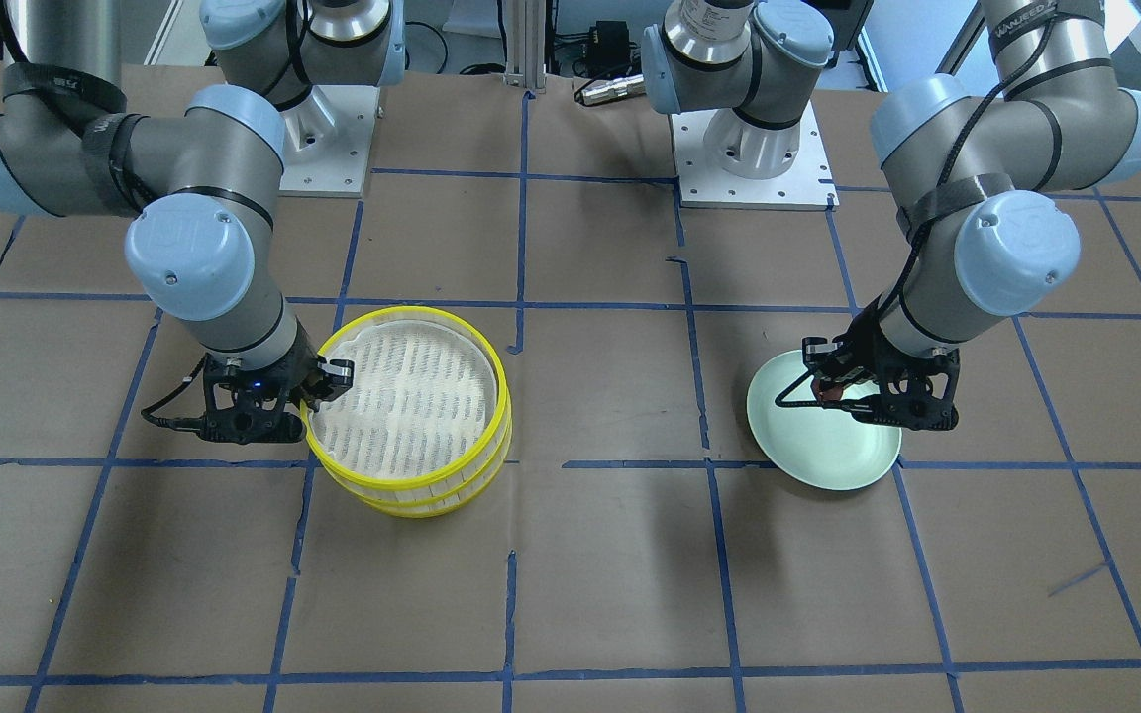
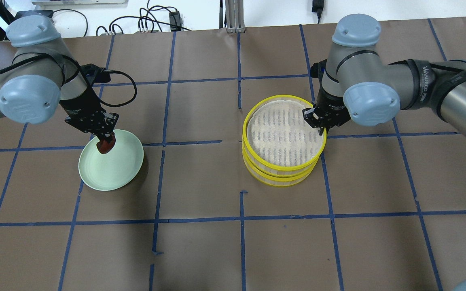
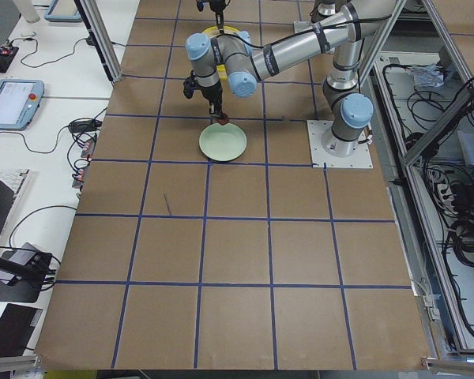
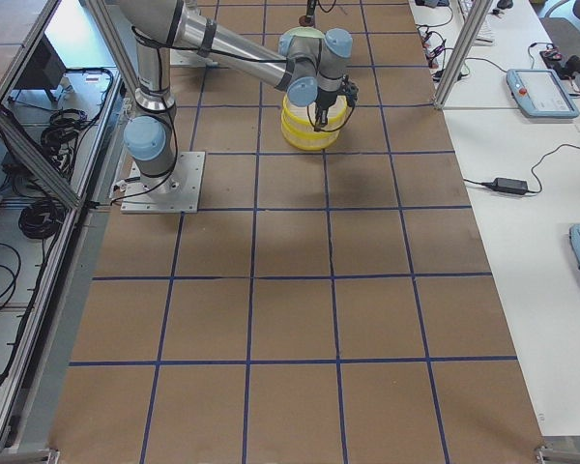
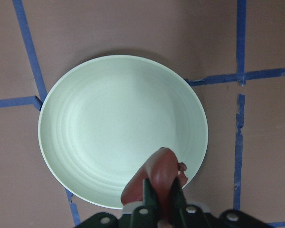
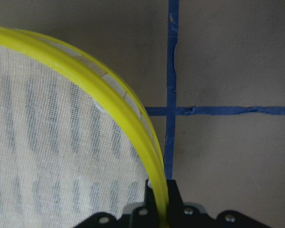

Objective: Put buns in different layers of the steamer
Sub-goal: 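Lift the brown bun off the plate with left gripper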

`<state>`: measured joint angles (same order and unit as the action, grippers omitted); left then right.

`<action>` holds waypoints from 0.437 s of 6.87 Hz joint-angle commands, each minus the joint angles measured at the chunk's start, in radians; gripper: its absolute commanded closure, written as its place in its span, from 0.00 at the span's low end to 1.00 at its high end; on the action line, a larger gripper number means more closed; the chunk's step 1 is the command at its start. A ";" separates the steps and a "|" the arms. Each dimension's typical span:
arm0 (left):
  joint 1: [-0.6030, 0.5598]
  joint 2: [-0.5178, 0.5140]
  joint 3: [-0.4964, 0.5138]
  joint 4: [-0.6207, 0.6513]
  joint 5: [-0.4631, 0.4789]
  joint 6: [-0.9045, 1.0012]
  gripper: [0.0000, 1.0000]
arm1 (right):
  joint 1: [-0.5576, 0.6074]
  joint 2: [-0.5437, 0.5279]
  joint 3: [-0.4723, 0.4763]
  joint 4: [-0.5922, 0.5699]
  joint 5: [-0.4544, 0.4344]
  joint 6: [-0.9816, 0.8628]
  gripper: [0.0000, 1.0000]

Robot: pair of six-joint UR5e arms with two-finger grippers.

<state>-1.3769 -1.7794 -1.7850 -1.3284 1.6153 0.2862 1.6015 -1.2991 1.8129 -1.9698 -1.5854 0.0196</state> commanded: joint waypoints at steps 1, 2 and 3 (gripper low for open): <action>-0.001 0.000 0.001 0.000 0.000 -0.013 0.79 | 0.000 0.000 0.025 -0.017 -0.001 0.000 0.83; -0.001 0.000 0.001 0.002 0.000 -0.016 0.79 | 0.000 -0.008 0.023 -0.017 -0.001 0.000 0.83; -0.001 0.000 0.001 0.003 0.000 -0.018 0.79 | 0.000 -0.011 0.025 -0.017 0.001 0.000 0.66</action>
<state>-1.3774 -1.7794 -1.7841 -1.3270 1.6153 0.2719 1.6015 -1.3051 1.8362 -1.9846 -1.5860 0.0199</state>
